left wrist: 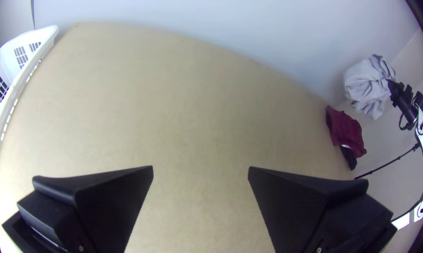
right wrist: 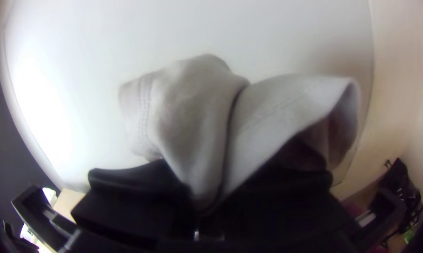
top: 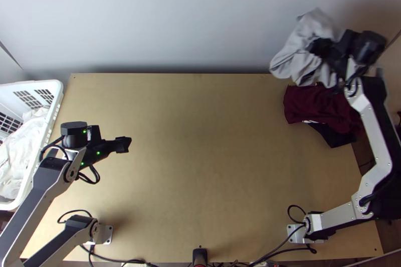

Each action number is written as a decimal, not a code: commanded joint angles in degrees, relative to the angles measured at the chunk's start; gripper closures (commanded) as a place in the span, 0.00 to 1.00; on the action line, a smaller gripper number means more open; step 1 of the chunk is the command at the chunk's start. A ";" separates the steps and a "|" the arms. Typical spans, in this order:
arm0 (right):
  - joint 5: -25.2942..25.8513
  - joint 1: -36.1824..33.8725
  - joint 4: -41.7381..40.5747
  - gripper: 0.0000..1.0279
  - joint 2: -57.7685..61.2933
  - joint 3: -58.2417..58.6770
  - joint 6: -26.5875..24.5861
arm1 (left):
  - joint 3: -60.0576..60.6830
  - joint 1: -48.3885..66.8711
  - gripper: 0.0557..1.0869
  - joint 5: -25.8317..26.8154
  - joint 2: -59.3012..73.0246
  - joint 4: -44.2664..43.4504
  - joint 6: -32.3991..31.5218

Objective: Fold the t-shirt

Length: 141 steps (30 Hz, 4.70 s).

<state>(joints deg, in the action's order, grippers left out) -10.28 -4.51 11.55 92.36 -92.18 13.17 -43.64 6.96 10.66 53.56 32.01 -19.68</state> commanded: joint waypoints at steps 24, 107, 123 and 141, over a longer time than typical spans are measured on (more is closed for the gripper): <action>-3.69 -20.27 -16.30 0.97 1.77 40.06 -15.19 | 5.58 -1.34 0.04 -0.11 -6.80 0.95 1.23; -0.53 7.77 -0.83 0.04 -92.62 86.82 -6.75 | 39.24 -9.25 0.05 -3.80 -50.92 -20.67 12.12; 2.02 7.68 -0.21 0.04 -92.53 86.82 -6.66 | 39.24 -9.42 0.05 -7.05 -53.56 -19.88 11.24; 2.02 7.68 -0.21 0.04 -92.53 86.82 -6.66 | 39.24 -9.42 0.05 -7.05 -53.56 -19.88 11.24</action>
<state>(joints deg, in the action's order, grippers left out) -8.34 3.16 11.31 -0.19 -5.34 6.46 -4.38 -2.46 3.57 -0.01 12.10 -8.51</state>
